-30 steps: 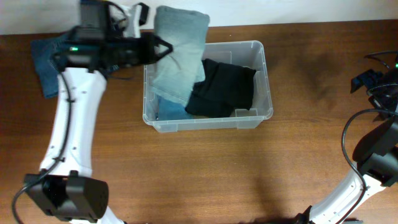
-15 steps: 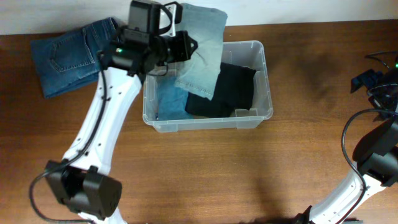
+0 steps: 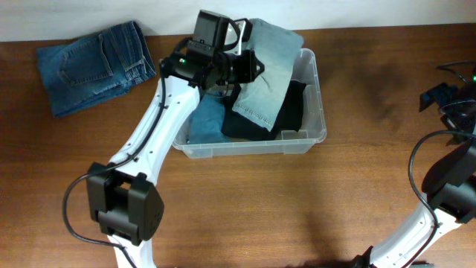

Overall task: Pack container
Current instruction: 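Lift the grey denim with the left gripper and carry it over the container, then lower the grey denim into the container on top of the black garments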

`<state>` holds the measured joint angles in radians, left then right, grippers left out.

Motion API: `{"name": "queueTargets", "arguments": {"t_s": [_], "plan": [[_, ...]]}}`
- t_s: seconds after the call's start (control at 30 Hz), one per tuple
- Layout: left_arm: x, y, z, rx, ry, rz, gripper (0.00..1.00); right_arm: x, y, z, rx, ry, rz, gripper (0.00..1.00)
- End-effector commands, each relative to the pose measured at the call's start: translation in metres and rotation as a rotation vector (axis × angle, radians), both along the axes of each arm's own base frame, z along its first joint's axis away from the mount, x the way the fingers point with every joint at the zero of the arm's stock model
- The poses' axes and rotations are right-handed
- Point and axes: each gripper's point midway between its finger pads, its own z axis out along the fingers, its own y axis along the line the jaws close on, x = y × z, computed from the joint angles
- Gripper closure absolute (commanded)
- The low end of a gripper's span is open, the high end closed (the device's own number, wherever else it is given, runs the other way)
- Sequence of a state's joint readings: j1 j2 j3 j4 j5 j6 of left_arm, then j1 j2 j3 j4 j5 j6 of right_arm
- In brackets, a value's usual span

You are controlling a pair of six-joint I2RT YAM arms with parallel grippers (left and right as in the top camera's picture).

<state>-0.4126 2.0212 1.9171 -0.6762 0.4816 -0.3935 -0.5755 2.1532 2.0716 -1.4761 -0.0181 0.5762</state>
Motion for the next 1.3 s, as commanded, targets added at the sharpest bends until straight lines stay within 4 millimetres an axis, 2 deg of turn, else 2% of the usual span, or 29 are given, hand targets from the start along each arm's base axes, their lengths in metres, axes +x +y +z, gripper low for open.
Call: {"name": "queueTargets", "arguments": {"t_s": [0.0, 0.23, 0.43, 0.67, 0.9, 1.27], "plan": [[0.000, -0.004, -0.003, -0.012, 0.024, -0.021, 0.99, -0.003, -0.002, 0.007, -0.021, -0.005, -0.010, 0.02], [-0.005, -0.011, 0.002, -0.046, 0.019, -0.076, 0.99, -0.003, -0.002, 0.007, -0.021, -0.005, -0.010, 0.02], [-0.018, -0.034, 0.030, -0.163, -0.013, -0.198, 0.99, -0.002, -0.002, 0.007, -0.022, -0.005, -0.010, 0.01], [-0.038, -0.059, 0.061, -0.213, -0.048, -0.284, 0.99, -0.003, -0.002, 0.007, -0.021, -0.005, -0.010, 0.02], [-0.042, -0.063, 0.060, -0.193, -0.090, -0.330, 0.99, -0.003, -0.002, 0.007, -0.021, -0.005, -0.010, 0.02], [-0.042, -0.061, 0.046, -0.157, -0.091, -0.346, 0.99, -0.003, -0.002, 0.007, -0.021, -0.005, -0.010, 0.02]]}}
